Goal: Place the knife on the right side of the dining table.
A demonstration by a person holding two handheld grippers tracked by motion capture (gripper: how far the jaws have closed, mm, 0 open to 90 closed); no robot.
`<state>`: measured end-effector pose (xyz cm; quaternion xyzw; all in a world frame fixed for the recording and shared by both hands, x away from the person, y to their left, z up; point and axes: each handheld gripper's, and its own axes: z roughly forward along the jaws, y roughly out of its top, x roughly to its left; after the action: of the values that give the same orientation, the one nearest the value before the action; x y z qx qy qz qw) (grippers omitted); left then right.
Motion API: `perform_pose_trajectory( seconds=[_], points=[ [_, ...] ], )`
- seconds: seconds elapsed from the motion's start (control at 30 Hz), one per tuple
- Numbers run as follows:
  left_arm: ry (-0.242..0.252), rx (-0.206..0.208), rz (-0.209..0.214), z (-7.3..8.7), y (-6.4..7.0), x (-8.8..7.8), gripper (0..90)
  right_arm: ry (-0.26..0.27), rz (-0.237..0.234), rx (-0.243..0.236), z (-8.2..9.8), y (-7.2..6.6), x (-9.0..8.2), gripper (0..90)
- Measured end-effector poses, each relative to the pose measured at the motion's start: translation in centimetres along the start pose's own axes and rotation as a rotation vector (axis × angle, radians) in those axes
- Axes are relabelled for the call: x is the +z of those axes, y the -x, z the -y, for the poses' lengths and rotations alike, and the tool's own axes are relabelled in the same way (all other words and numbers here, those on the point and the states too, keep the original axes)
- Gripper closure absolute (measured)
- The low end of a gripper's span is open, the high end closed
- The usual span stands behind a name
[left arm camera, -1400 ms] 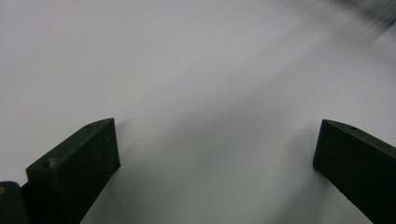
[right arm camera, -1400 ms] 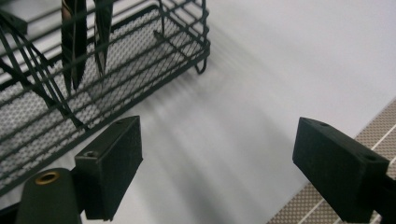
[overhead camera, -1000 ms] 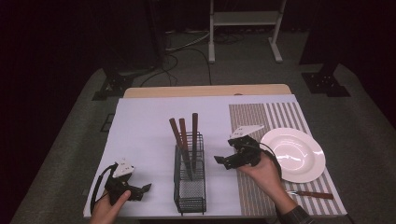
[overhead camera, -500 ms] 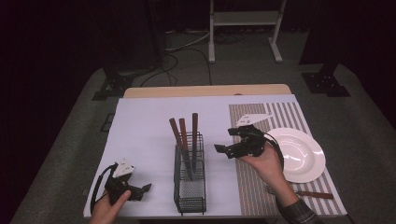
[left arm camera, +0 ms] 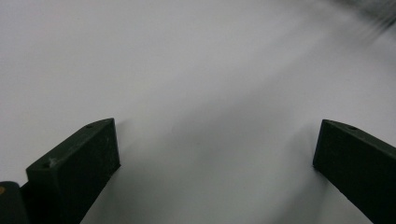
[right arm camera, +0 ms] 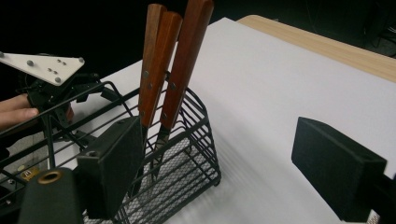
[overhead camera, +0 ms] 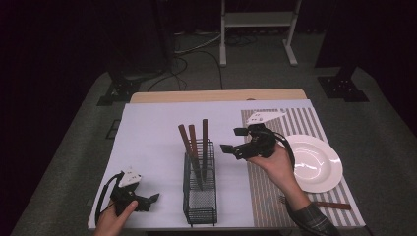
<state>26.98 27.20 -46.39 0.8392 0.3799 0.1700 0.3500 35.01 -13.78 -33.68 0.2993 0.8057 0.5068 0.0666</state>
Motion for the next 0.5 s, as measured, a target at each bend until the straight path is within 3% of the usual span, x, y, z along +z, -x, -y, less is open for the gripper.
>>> perform_pose_trajectory(
  seconds=[0.5],
  points=[
    [0.002,0.001,-0.002,0.0,0.0,0.0,0.0,0.029,-0.058,-0.019,-1.8,-0.2,1.8,15.5]
  ],
)
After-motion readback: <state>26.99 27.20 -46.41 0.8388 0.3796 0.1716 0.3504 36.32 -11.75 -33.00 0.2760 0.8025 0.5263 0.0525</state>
